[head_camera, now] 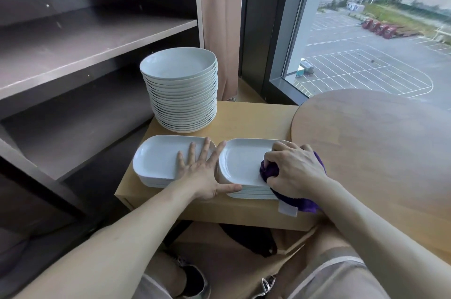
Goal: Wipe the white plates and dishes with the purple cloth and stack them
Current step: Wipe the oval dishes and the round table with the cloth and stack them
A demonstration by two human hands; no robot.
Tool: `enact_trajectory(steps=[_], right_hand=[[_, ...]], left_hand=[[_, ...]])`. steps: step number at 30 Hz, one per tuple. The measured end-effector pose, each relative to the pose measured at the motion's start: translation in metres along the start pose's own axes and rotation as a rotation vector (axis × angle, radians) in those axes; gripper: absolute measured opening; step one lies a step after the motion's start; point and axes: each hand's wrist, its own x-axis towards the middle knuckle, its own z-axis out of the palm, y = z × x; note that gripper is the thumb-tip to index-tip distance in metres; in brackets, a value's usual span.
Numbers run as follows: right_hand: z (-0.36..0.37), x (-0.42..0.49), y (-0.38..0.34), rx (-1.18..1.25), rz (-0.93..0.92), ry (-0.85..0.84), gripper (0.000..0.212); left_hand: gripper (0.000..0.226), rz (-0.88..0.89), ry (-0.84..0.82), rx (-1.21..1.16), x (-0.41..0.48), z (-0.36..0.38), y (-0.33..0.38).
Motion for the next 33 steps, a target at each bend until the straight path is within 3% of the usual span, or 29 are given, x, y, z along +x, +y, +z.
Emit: enact_trajectory(steps=[7, 12, 17, 21, 24, 29, 33], right_hand=[[-0.003, 0.024, -0.047, 0.086, -0.132, -0.034, 0.038], [0.005, 0.040, -0.071, 0.143, -0.158, 0.032, 0.041], [0.020, 0.046, -0.072, 0.095, -0.083, 0.196, 0.042], [0.020, 0.055, -0.071, 0.027, 0.002, 0.218, 0.050], [0.021, 0.054, -0.059, 0.000, 0.091, 0.253, 0.044], [0.016, 0.036, -0.025, 0.013, 0.231, 0.197, 0.045], [0.012, 0.020, -0.011, 0.007, 0.215, 0.150, 0.052]], left_hand=[[0.126, 0.019, -0.007, 0.006, 0.000, 0.000, 0.000], [0.117, 0.048, 0.005, 0.030, 0.001, 0.001, -0.002], [0.118, 0.050, 0.020, 0.004, 0.000, 0.002, -0.003], [0.122, 0.036, 0.012, 0.014, -0.001, 0.001, -0.002], [0.126, 0.013, 0.028, -0.023, -0.001, 0.002, -0.001], [0.127, -0.002, 0.030, -0.018, -0.001, 0.003, -0.001], [0.127, -0.001, 0.029, -0.009, -0.002, 0.002, 0.000]])
